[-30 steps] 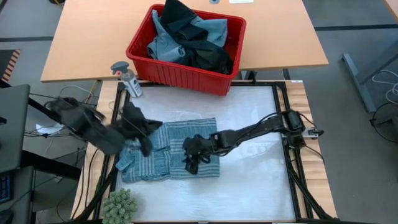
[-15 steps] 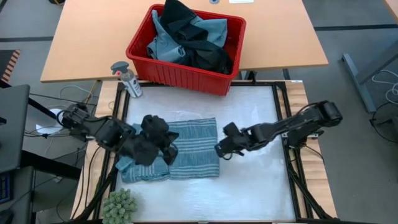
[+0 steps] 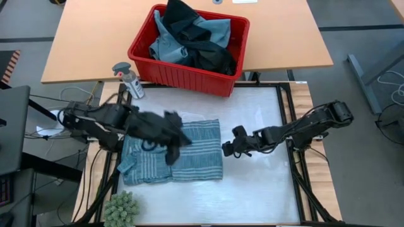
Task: Fold Laundry from Bin
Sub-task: Fold the light blue shirt
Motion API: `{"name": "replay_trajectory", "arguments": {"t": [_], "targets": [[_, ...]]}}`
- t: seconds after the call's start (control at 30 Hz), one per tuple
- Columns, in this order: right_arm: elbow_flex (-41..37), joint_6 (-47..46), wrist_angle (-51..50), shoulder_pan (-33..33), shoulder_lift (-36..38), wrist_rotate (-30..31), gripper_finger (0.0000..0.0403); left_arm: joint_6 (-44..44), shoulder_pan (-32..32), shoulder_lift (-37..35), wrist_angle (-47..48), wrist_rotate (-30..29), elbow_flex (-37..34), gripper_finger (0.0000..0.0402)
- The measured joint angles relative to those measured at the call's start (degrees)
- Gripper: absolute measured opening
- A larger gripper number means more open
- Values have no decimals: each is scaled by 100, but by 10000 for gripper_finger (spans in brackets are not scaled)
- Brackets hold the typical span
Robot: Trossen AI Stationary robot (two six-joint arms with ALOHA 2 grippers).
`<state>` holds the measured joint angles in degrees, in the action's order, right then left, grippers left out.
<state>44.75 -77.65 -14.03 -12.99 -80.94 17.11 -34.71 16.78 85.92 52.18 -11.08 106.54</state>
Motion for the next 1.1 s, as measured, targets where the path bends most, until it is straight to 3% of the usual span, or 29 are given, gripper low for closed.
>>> {"name": "replay_trajectory", "arguments": {"t": [0.17, 0.23, 0.47, 0.6, 0.73, 0.87, 1.1], "targets": [[0, -32, 113, 183, -41, 64, 265, 279, -218, -349, 27, -121, -37, 0], [2, 15, 340, 265, -93, -41, 265, 264, -302, -507, -208, -64, -446, 0], [-2, 64, 802, 439, -638, -250, 265, -601, -618, -1706, -3520, 988, -3623, 0], [2, 46, 1265, 500, -1037, -525, 265, -1202, -796, -2394, -5024, 697, -5357, 0], [5, -16, 1673, 531, -1440, -731, 265, -1894, -848, -2703, -6239, 476, -6620, 0], [13, -143, 1855, 535, -1693, -913, 265, -2282, -852, -2594, -6768, 332, -7245, 0], [2, -163, 1995, 640, -1581, -868, 265, -2250, -857, -1951, -6738, 241, -7243, 0]]}}
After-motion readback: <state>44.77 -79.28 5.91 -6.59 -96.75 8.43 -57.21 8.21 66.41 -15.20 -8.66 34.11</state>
